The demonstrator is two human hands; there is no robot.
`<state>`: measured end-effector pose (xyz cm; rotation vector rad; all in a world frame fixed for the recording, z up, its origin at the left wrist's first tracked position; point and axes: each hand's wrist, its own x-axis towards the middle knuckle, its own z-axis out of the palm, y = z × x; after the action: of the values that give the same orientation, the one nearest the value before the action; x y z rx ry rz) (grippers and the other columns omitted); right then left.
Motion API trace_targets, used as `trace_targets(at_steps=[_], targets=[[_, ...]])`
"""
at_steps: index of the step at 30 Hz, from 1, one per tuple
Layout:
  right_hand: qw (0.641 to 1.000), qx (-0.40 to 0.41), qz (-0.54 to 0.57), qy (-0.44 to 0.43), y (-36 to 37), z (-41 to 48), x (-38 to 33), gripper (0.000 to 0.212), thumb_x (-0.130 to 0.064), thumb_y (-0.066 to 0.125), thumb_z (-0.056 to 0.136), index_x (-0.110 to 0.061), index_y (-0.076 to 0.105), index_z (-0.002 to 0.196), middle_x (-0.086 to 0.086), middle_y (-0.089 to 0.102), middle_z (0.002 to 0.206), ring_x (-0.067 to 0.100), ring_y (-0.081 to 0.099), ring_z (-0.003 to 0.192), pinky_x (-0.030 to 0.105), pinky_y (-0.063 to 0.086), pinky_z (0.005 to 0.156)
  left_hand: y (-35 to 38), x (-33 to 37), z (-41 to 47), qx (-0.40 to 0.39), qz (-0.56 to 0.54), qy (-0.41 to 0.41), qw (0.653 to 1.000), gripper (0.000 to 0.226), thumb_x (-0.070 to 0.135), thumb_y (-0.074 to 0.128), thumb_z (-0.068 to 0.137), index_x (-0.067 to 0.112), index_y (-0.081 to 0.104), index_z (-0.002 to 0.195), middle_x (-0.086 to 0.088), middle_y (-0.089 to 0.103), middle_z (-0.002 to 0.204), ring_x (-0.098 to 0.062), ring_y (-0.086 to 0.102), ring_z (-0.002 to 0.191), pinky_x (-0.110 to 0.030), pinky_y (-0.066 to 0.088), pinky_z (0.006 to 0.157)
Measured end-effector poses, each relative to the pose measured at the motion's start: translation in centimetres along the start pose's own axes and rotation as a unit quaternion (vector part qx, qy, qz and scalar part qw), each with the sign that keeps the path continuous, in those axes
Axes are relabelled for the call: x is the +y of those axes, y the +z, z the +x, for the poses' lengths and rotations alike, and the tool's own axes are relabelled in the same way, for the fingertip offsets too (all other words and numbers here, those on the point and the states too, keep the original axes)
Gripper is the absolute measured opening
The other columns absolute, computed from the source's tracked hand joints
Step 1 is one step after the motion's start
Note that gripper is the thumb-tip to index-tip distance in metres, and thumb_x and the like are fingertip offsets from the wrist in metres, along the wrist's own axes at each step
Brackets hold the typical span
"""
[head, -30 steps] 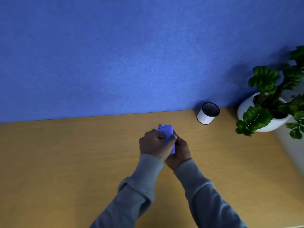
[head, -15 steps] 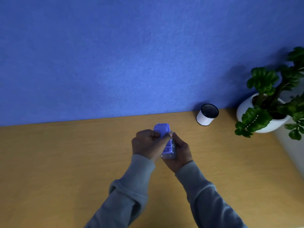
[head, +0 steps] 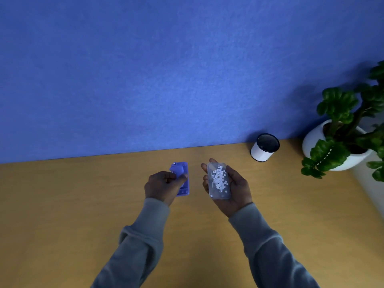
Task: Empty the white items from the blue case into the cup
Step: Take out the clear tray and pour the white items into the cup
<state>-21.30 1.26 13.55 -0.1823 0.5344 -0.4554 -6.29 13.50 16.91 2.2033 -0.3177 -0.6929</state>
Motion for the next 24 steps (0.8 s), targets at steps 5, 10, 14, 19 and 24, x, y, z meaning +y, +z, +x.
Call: trace_targets(at_steps=[5,10,14,19,24], targets=[[1.000,-0.016,-0.001,-0.006,-0.5,0.2,-0.2,0.041,-0.028,0.049,0.097,-0.002,0.068,0.123,0.023,0.067,0.121,0.030,0.064,0.085,0.036,0.057,0.080,2.9,-3.2,2.6,-0.016,0.050,-0.059,0.997,0.035,0.053,0.077,0.073,0.020,0.076,0.084,0.001,0.071,0.080,-0.025,0.067,0.086,-0.024,0.043,0.070],[1.000,-0.006,-0.001,-0.005,-1.0,0.1,-0.3,0.042,-0.029,0.046,0.100,-0.002,0.069,0.122,0.024,0.067,0.123,0.030,0.064,0.087,0.036,0.057,0.080,5.4,-5.5,4.3,-0.034,0.077,-0.079,0.993,0.030,0.052,0.077,0.075,0.022,0.073,0.079,-0.005,0.075,0.091,-0.029,0.069,0.095,-0.021,0.040,0.074],[1.000,0.008,-0.007,-0.004,-1.0,0.0,-0.4,0.041,-0.028,0.047,0.100,-0.002,0.066,0.126,0.024,0.066,0.125,0.030,0.064,0.089,0.036,0.055,0.082,6.9,-7.0,5.2,-0.042,0.086,-0.105,0.990,0.036,0.052,0.076,0.076,0.019,0.076,0.090,-0.006,0.077,0.103,-0.031,0.069,0.103,-0.023,0.044,0.081],[1.000,0.026,-0.012,0.000,-1.2,-0.1,-0.4,0.042,-0.029,0.046,0.101,-0.003,0.064,0.128,0.023,0.065,0.128,0.029,0.062,0.090,0.036,0.053,0.083,8.2,-8.1,5.7,-0.045,0.101,-0.117,0.987,0.040,0.054,0.074,0.077,0.018,0.076,0.095,-0.005,0.076,0.108,-0.030,0.068,0.107,-0.026,0.048,0.089],[1.000,0.027,-0.010,-0.002,-1.4,0.0,-0.4,0.044,-0.029,0.045,0.102,-0.003,0.061,0.132,0.023,0.066,0.127,0.029,0.062,0.092,0.036,0.054,0.083,8.7,-8.6,5.9,-0.042,0.117,-0.115,0.986,0.040,0.056,0.074,0.075,0.020,0.073,0.094,-0.003,0.075,0.105,-0.029,0.066,0.107,-0.023,0.042,0.083]])
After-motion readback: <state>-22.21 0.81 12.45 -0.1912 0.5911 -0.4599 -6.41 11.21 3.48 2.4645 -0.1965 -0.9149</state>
